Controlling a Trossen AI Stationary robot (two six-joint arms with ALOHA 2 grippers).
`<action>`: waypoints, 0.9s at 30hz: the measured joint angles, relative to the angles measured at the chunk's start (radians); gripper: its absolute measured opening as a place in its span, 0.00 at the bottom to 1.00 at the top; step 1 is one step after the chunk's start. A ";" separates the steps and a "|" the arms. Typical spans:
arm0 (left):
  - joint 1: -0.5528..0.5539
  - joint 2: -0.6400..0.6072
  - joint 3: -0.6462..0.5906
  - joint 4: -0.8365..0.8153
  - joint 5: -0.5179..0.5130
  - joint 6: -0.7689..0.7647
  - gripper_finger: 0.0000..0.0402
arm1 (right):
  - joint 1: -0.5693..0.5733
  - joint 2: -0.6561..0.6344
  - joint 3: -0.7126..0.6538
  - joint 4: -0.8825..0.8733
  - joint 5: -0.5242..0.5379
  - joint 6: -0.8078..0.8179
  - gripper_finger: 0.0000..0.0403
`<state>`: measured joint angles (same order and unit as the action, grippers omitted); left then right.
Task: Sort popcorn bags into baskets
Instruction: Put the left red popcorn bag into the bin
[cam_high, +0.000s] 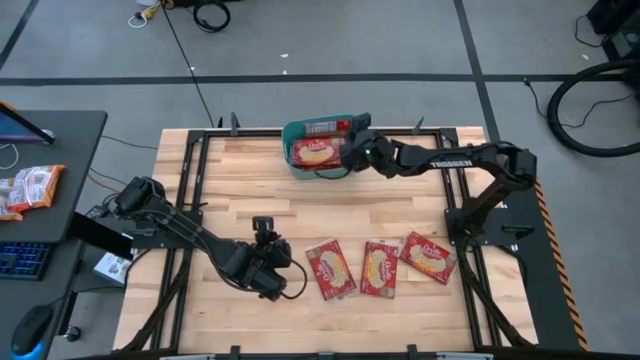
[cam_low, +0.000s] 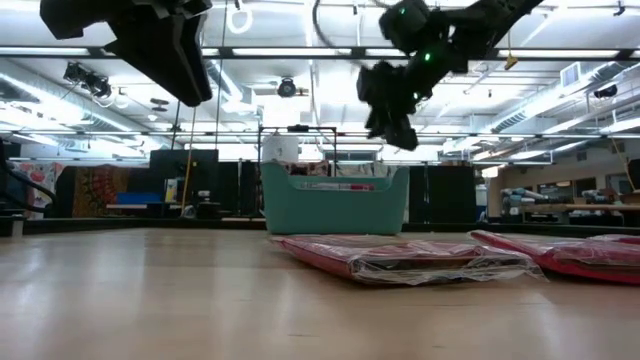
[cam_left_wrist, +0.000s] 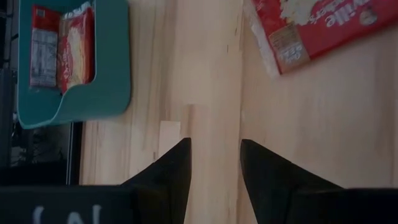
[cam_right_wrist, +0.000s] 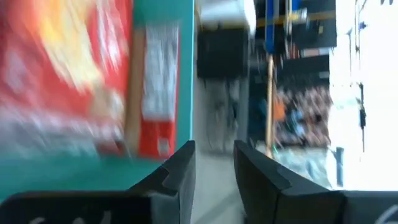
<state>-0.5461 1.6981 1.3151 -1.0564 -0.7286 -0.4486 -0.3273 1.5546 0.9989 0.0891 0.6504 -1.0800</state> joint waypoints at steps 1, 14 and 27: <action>0.000 0.000 0.000 0.012 0.000 0.012 0.35 | 0.016 -0.010 0.000 0.000 -0.020 0.018 0.28; 0.000 0.000 0.000 0.091 0.029 0.102 0.35 | 0.244 -0.056 0.000 -0.053 -0.242 0.360 0.28; 0.008 0.006 0.000 0.228 0.095 0.302 0.35 | 0.365 -0.055 0.000 -0.213 -0.418 0.600 0.28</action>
<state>-0.5376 1.7039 1.3148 -0.8281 -0.6334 -0.1467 0.0381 1.4994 0.9993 -0.1243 0.2323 -0.4800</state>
